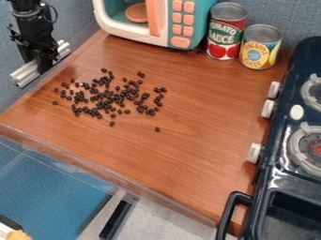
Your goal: Sweep into pile
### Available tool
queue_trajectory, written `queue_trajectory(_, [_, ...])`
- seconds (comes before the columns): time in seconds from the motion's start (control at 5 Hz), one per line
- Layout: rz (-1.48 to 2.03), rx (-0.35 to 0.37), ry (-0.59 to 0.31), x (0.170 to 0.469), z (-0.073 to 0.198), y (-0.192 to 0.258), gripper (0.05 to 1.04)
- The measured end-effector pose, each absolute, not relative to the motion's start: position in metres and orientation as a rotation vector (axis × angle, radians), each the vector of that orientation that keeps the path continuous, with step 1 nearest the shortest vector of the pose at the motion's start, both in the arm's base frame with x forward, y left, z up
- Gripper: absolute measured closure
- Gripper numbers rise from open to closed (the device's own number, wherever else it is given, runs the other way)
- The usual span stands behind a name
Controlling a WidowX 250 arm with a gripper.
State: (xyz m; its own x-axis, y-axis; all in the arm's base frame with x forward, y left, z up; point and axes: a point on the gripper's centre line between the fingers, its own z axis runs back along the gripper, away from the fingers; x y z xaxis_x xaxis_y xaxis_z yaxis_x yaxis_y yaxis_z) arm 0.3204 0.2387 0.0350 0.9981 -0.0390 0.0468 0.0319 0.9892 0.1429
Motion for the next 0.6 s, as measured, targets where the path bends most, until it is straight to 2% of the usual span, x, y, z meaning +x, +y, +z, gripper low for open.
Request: queue_trajectory(0.6, [-0.049,0.165,-0.059,0.3105,0.0255,0.2212,0.708])
